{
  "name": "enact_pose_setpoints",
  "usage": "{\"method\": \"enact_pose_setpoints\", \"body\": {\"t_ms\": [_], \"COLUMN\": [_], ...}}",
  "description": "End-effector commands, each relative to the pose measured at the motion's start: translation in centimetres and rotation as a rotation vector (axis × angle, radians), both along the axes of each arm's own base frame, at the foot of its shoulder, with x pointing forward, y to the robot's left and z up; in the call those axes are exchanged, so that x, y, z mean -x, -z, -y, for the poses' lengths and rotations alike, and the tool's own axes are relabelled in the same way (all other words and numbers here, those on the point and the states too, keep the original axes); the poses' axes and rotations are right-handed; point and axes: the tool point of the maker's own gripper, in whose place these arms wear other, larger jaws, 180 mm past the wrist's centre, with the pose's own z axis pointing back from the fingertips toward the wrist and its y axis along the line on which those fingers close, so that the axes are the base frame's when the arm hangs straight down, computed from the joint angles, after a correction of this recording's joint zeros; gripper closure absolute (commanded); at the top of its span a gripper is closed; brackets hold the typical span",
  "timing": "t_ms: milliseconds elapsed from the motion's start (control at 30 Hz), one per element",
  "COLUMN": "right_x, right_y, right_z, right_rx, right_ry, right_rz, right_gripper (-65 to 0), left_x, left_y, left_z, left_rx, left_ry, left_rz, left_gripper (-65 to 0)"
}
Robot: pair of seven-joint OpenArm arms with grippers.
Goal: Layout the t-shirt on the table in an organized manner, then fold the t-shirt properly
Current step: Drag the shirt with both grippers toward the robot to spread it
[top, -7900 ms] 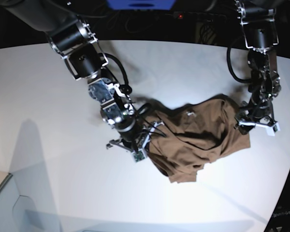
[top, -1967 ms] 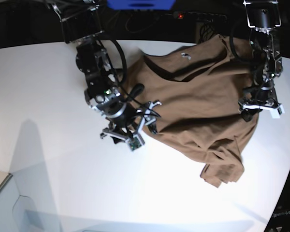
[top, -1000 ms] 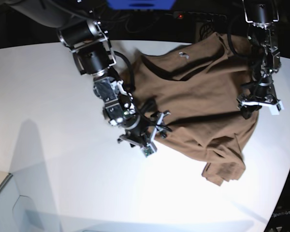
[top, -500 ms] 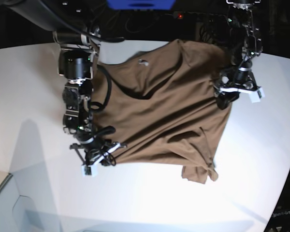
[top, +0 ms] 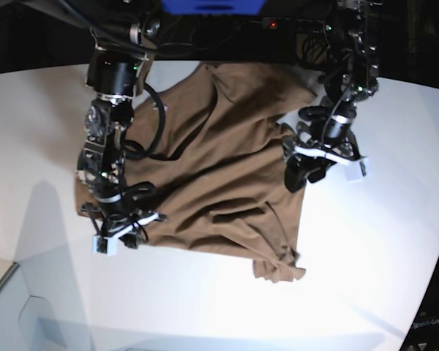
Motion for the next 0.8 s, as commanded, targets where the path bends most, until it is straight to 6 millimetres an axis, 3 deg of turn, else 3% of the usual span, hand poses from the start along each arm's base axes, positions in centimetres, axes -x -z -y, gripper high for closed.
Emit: {"method": "enact_pose_setpoints", "body": {"t_ms": [0, 100, 200, 367, 533, 667, 767], "right_x": [-1.0, -0.3, 0.5, 2.0, 3.3, 4.3, 4.9], "right_y": [-1.6, -0.3, 0.6, -0.6, -2.6, -3.7, -4.4], "right_z": [0.9, 1.9, 2.4, 3.3, 3.8, 4.2, 4.4], "right_rx": [0.008, 0.033, 0.049, 0.082, 0.116, 0.138, 0.152], "right_ry": [0.011, 0.011, 0.003, 0.019, 0.031, 0.036, 0.041], "right_rz": [0.053, 0.010, -0.037, -0.006, 0.046, 0.073, 0.090], "right_gripper": [0.0, -2.0, -13.7, -32.0, -34.4, -34.4, -34.4], "left_x": [-1.3, -3.6, -6.2, -11.1, -13.8, -14.1, -14.2], "left_y": [-1.6, -1.3, 0.7, 3.5, 5.2, 6.6, 6.9], "left_z": [-1.3, -2.6, -3.5, -3.5, -0.7, 0.8, 0.6], "left_rx": [-0.023, -0.039, -0.035, -0.018, -0.061, -0.077, -0.082], "left_ry": [-0.021, -0.042, -0.066, -0.082, 0.006, 0.043, 0.013], "left_rz": [0.060, 0.058, 0.010, -0.074, -0.142, -0.189, -0.167], "left_gripper": [-33.4, -33.4, -33.6, -33.6, -33.6, -33.6, -33.3]}}
